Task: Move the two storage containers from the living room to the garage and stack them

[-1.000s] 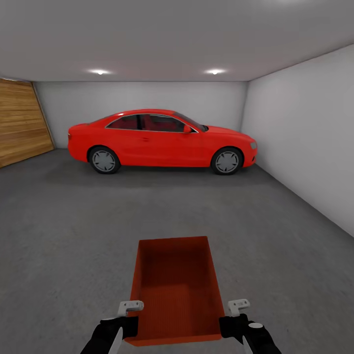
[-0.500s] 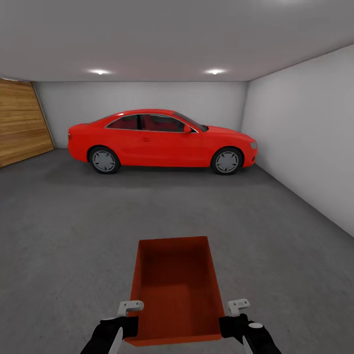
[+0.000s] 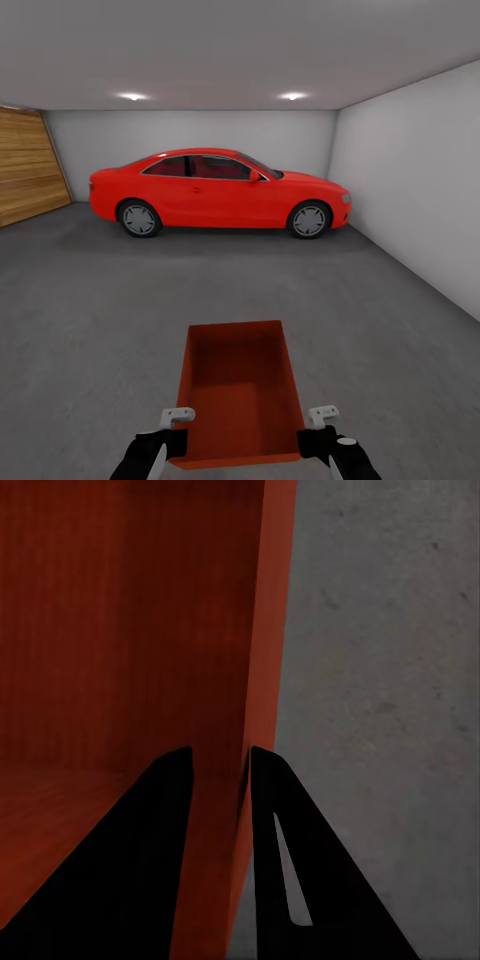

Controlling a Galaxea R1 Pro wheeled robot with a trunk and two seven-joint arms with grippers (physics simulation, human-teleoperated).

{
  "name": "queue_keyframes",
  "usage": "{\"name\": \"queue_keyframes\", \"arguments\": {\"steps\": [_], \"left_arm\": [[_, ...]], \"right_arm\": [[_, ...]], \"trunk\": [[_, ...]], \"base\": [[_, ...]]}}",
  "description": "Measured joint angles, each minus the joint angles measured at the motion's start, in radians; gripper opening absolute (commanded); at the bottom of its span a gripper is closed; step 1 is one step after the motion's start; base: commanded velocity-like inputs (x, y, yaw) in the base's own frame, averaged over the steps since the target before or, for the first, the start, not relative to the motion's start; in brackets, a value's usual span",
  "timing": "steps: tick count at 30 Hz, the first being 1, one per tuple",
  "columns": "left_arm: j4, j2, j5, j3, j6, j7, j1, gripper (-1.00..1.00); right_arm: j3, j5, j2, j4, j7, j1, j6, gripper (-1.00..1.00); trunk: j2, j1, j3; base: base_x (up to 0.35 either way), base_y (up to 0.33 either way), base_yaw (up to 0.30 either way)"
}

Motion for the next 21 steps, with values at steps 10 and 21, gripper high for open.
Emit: {"name": "queue_keyframes", "arguments": {"steps": [10,21], "left_arm": [[0.0,0.0,0.0,0.0,0.0,0.0,0.0,-1.0],[0.0,0.001,0.001,0.0,0.0,0.0,0.0,-1.0]], "right_arm": [[0.0,0.0,0.0,0.0,-0.001,0.0,0.0,-1.0],[0.001,0.0,0.001,0.0,-0.001,0.0,0.0,-1.0]], "trunk": [[0.0,0.0,0.0],[0.0,0.0,0.0]], "base": [[0.325,0.0,0.0],[0.325,0.0,0.0]]}}
